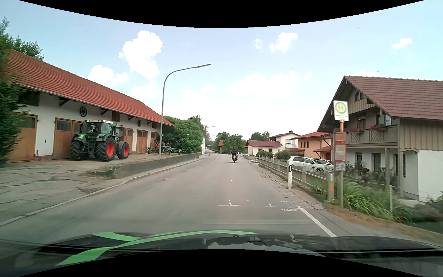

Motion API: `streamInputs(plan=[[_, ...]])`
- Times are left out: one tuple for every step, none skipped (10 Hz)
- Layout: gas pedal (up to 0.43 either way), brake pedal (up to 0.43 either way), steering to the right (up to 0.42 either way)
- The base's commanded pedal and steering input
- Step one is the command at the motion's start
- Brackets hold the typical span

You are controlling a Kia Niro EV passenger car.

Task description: Follow the waypoints while adhering to traffic rules and regulations

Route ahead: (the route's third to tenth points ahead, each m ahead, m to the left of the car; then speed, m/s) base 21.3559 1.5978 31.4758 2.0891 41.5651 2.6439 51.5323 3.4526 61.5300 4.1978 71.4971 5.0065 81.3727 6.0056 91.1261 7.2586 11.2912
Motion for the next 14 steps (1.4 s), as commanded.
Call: streamInputs(plan=[[0.150,0.000,-0.005],[0.150,0.000,-0.004],[0.157,0.000,-0.004],[0.157,0.000,-0.003],[0.169,0.000,-0.003],[0.169,0.000,-0.003],[0.177,0.000,-0.003],[0.177,0.000,-0.003],[0.177,0.000,-0.003],[0.189,0.000,-0.003],[0.189,0.000,-0.003],[0.177,0.000,-0.003],[0.169,0.000,-0.003],[0.169,0.000,-0.004]])
